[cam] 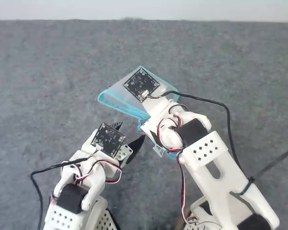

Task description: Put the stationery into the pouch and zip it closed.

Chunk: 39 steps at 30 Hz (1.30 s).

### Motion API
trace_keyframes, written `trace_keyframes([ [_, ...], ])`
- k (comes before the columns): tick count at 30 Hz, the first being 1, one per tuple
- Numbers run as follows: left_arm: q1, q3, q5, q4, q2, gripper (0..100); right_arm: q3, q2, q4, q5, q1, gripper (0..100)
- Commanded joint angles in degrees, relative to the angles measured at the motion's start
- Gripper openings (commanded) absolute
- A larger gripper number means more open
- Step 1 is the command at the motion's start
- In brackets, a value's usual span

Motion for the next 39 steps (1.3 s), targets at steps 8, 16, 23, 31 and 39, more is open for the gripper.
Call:
trace_keyframes([
  [8,-0.7,-8.3,-0.5,3.5,-0.7,25,-3.1,-0.3,0.1,-0.6,1.2,0.6],
  [16,-0.8,-4.7,-0.5,0.1,-0.7,25,-3.8,0.7,0.7,-0.6,0.7,0.6],
  [23,-0.8,0.3,-0.5,-5.3,-0.7,25,-3.7,-3.7,4.2,-0.7,-1.5,0.6],
  [31,-0.8,2.9,-0.5,-9.9,-0.8,16,-1.1,-4.6,5.8,2.1,-6.0,0.6],
  [39,-0.9,3.1,-0.9,-10.0,-1.0,1,6.6,-1.3,-1.1,5.7,1.6,0.6],
])
